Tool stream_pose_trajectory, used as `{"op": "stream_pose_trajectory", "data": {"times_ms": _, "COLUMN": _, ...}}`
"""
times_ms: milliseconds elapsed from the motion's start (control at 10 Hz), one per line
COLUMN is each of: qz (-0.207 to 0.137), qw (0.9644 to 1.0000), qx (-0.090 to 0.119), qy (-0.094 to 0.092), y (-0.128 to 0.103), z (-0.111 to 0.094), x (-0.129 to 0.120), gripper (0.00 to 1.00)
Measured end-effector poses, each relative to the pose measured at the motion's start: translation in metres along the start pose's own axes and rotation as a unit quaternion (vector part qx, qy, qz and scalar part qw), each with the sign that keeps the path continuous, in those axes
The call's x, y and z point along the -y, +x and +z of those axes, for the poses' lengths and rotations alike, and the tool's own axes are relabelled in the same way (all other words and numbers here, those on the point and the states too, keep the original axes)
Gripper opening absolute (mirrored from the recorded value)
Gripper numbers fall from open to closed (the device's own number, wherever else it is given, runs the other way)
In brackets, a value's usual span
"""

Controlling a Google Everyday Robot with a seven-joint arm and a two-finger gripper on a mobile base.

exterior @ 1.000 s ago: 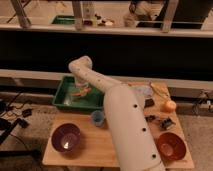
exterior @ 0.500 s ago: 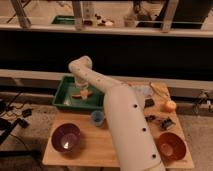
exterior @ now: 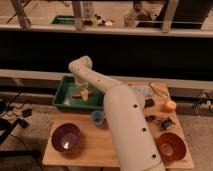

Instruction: Place pepper in tray

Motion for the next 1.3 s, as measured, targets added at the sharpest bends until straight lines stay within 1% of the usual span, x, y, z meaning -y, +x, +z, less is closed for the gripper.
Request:
{"op": "stream_pose_trajectory", "data": {"times_ms": 200, "qz": 0.000, "qw": 1.0000, "qx": -0.001, "qy": 0.000, "y": 0.000, "z": 0.000, "x": 0.000, "gripper": 0.74}}
{"op": "stream_pose_trajectory", "data": {"times_ms": 400, "qz": 0.003, "qw": 0.9999, "qx": -0.006, "qy": 0.010, "y": -0.003, "z": -0.007, "x": 0.001, "gripper": 0.74}}
{"op": "stream_pose_trajectory", "data": {"times_ms": 600, "qz": 0.010, "qw": 0.9994, "qx": -0.016, "qy": 0.029, "y": 0.002, "z": -0.026, "x": 0.002, "gripper": 0.74}}
{"op": "stream_pose_trajectory", "data": {"times_ms": 800, "qz": 0.018, "qw": 0.9981, "qx": -0.025, "qy": 0.053, "y": 0.009, "z": -0.050, "x": 0.003, "gripper": 0.74}}
{"op": "stream_pose_trajectory", "data": {"times_ms": 1100, "qz": 0.035, "qw": 0.9949, "qx": -0.031, "qy": 0.090, "y": 0.024, "z": -0.079, "x": -0.001, "gripper": 0.74}}
{"op": "stream_pose_trajectory", "data": {"times_ms": 1200, "qz": 0.036, "qw": 0.9940, "qx": -0.033, "qy": 0.098, "y": 0.026, "z": -0.087, "x": -0.001, "gripper": 0.74}}
{"op": "stream_pose_trajectory", "data": {"times_ms": 1300, "qz": 0.036, "qw": 0.9940, "qx": -0.033, "qy": 0.099, "y": 0.025, "z": -0.087, "x": -0.002, "gripper": 0.74}}
